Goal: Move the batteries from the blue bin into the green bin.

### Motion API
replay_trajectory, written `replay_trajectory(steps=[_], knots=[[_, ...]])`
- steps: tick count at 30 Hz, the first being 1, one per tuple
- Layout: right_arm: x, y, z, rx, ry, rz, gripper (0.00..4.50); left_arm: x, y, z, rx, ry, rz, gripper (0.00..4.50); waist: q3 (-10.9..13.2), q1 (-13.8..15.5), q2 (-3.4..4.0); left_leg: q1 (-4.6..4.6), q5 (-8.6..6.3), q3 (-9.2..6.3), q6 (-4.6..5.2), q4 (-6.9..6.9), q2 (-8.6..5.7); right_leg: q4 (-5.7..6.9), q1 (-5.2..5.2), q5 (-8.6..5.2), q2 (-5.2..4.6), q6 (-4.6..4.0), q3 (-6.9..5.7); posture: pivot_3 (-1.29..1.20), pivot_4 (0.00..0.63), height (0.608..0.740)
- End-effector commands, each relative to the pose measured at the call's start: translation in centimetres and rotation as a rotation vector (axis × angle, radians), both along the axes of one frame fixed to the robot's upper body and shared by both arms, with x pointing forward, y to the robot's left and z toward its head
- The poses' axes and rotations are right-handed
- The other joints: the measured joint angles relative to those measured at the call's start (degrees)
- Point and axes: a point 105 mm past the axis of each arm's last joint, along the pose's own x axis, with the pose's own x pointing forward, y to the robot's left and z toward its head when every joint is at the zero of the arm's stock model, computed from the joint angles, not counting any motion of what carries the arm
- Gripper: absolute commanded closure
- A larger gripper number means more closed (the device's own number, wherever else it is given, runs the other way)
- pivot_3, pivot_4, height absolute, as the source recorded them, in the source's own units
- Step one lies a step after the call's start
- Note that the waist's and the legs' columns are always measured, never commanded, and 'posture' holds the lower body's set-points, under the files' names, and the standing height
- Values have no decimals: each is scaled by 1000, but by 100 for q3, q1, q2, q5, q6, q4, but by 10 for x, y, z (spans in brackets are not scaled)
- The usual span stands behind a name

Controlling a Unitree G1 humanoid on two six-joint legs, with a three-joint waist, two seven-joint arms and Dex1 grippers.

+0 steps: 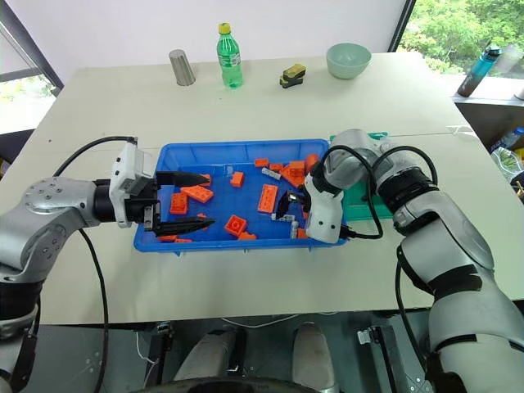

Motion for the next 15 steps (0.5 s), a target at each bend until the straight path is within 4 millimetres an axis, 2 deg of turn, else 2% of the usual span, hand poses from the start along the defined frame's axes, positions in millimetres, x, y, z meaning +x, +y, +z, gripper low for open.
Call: replay_trajectory(steps=[1, 7, 15], knots=[[-7, 10, -4, 24, 3, 69, 1672, 1, 1, 13, -19, -47, 4, 0, 0, 2, 0, 0, 0, 0, 0, 0, 0, 0, 0, 0, 0, 0, 0, 0, 150, 727], [-8, 13, -9, 30, -7, 95, 4342, 2, 2, 14, -24, -53, 12, 0, 0, 4, 0, 0, 0, 0, 0, 0, 0, 0, -1, 0, 0, 0, 0, 0, 150, 727], [-6, 15, -3, 74, -9, 57, 4368, 3, 3, 13, -26, -52, 16, 0, 0, -1, 0, 0, 0, 0, 0, 0, 0, 0, -1, 0, 0, 0, 0, 0, 150, 727]])
